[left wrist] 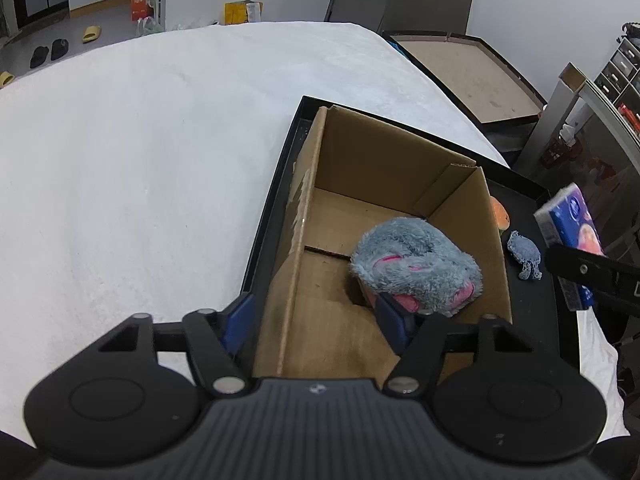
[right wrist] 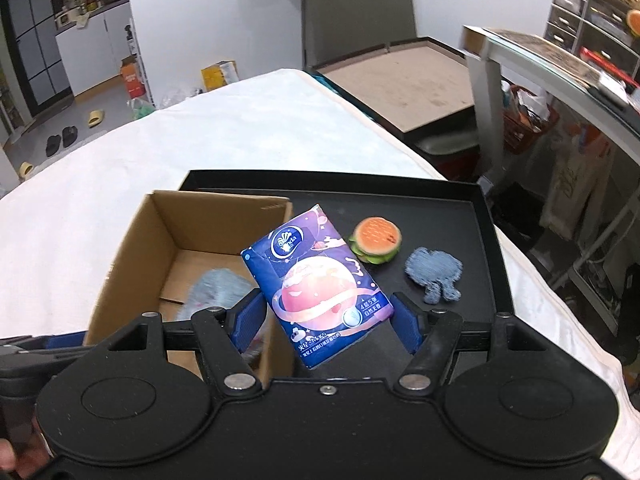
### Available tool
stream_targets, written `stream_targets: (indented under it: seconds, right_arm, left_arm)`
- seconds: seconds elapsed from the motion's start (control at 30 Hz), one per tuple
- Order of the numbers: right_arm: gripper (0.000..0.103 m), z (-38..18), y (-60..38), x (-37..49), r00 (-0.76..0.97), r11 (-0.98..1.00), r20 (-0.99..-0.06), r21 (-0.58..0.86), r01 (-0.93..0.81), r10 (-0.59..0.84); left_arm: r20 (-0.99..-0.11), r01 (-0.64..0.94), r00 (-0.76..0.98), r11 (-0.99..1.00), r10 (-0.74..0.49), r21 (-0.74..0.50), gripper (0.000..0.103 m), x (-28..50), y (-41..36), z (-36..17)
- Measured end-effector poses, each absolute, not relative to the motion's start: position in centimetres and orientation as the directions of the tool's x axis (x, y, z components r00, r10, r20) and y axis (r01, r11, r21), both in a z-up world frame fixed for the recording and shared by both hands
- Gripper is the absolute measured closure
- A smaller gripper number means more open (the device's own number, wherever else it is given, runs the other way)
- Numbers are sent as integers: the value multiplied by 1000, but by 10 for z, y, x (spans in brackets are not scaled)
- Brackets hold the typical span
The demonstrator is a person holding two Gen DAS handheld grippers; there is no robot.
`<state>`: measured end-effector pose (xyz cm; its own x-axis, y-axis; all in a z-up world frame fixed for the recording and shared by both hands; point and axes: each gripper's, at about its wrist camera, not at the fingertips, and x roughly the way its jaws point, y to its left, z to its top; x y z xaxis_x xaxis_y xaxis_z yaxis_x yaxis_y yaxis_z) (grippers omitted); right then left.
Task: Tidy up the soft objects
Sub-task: 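Carry the tissue pack into the box and release it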
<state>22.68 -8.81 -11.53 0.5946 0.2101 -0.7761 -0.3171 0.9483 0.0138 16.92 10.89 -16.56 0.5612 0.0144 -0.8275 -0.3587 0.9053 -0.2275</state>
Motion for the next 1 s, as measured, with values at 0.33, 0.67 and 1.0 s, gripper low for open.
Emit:
stream_targets:
  seconds: [0.33, 0.67, 1.0]
  right_arm:
    - [36, -103, -45, 224, 620, 916, -737, -5, -402, 268]
    - [19, -93, -42, 221, 675, 916, -686, -34, -401, 270]
    - [19, -106, -77, 219, 647, 944, -732, -12, -329, 215]
  left_arm:
    - [-834, -412, 552, 876, 23, -249, 88, 165, 126, -172]
    - [-830, -423, 557, 867, 19, -264, 88, 163, 131, -171]
    - [-829, -433, 558, 865, 36, -253, 87, 161, 128, -168]
